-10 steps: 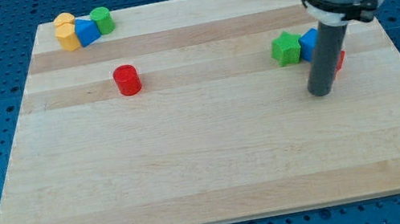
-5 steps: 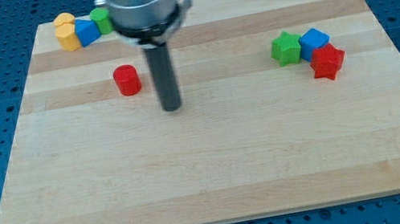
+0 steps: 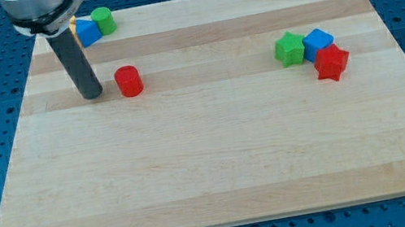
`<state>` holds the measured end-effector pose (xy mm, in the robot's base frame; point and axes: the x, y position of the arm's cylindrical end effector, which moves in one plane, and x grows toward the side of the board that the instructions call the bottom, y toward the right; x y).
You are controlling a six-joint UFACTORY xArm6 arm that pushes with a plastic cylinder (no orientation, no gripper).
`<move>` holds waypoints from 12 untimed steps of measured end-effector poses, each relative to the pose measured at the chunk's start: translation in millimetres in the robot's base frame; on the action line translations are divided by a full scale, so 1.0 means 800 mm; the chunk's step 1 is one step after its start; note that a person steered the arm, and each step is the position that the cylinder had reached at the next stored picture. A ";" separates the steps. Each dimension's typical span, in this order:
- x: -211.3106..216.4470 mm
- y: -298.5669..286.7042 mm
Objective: Push the red circle into the green star
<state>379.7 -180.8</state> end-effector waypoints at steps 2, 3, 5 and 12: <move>-0.004 0.061; 0.007 0.098; 0.038 0.180; 0.006 0.324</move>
<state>384.7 78.5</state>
